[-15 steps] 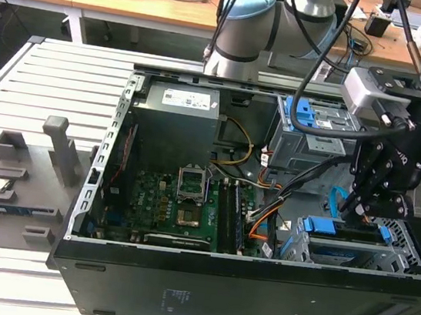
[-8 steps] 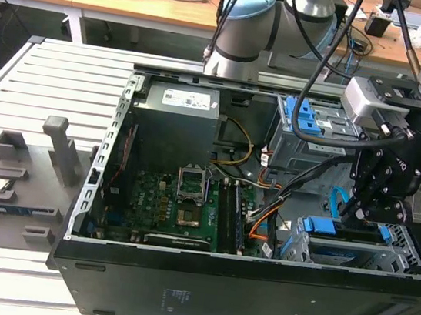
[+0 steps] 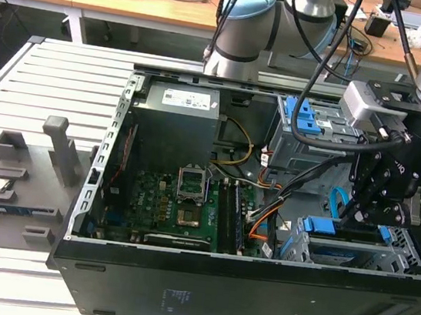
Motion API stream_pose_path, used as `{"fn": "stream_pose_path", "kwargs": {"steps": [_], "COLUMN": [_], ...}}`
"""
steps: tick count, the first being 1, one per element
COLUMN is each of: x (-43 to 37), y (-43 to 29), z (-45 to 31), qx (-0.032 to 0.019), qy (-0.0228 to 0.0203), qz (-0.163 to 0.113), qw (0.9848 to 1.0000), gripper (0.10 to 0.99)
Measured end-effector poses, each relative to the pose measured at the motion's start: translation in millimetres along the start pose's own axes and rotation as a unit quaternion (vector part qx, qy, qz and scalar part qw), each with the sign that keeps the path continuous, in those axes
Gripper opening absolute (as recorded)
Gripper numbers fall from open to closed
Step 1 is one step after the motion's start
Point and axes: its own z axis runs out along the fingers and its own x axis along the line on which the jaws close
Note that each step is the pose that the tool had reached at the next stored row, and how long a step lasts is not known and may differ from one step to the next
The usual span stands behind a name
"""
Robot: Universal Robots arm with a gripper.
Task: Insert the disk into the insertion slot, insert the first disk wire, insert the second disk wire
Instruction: 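Insert the second disk wire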
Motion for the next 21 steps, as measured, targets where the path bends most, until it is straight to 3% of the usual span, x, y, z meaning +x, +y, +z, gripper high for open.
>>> {"fn": "stream_pose_path", "kwargs": {"steps": [4,5,6,7,11,12,15,21], "x": [-0.1,0.0,0.1,0.3,-0.1,0.2,1.0,1.0], "y": [0.0,0.0,0.1,0.3,1.6,1.9,2.7,2.7], "z": [0.5,0.2,-2.4,-6.7,-36.9,-44.0,-63.3,-63.9], "qx": [0.0000,0.0000,0.0000,0.0000,0.0000,0.0000,0.0000,0.0000], "qy": [-0.0006,-0.0002,-0.0003,-0.0002,-0.0001,-0.0002,-0.0001,-0.0002], "qz": [0.000,0.000,0.000,0.000,0.000,0.000,0.000,0.000], "qw": [1.0000,1.0000,1.0000,1.0000,1.0000,1.0000,1.0000,1.0000], "gripper": [0.173,0.235,0.235,0.235,0.224,0.106,0.106,0.106]}}
